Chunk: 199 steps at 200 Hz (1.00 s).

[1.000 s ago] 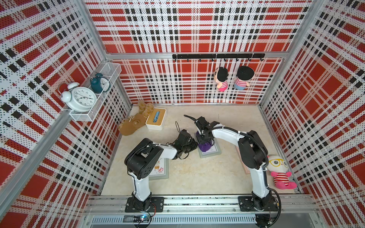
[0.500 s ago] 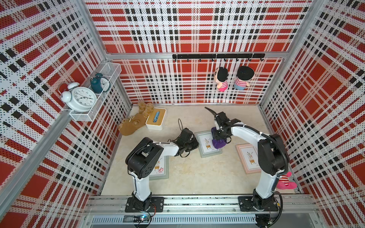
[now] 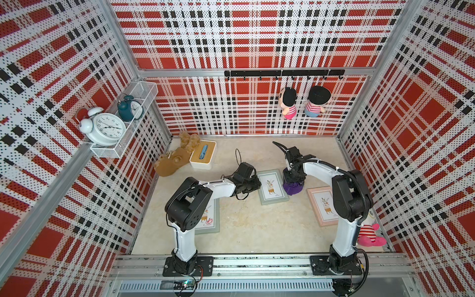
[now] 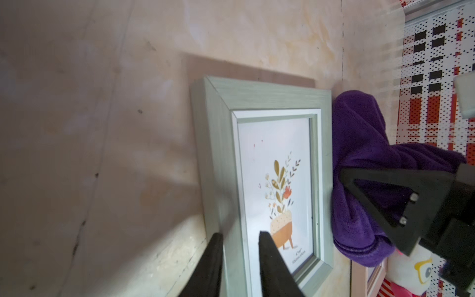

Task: Wipe the picture frame with a cloth
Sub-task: Wipe the dirt from the picture frame.

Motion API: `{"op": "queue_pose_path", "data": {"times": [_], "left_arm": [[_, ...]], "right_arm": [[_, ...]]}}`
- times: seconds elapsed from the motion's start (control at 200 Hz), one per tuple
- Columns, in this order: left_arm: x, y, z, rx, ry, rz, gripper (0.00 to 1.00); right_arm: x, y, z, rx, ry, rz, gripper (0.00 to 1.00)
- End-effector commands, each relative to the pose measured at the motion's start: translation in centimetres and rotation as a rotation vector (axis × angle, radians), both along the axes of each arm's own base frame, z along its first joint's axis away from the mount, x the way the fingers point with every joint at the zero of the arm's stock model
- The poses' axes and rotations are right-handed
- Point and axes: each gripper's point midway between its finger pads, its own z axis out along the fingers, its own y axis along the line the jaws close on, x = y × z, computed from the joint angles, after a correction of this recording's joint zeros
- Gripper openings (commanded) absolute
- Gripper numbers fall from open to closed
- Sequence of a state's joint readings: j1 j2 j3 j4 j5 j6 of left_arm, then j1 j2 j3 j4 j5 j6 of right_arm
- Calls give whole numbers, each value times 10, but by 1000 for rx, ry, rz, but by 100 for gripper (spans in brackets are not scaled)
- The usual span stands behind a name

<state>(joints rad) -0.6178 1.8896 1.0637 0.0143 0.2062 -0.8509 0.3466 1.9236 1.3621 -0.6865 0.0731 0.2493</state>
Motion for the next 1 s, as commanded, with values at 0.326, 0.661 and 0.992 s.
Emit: {"op": "queue_pose_path", "data": {"times": [0.326,0.661,0.992], "left_arm": [[5,10,-3,17,0,3,34],[5,10,-13,26,14,2,34],[5,10,-20,34,23,0,33]], "right_arm": [[3,17,48,211,-113,-26,59],[-2,33,64,315,-146,19,79],[-10,37,67,351,-153,37,80]]}}
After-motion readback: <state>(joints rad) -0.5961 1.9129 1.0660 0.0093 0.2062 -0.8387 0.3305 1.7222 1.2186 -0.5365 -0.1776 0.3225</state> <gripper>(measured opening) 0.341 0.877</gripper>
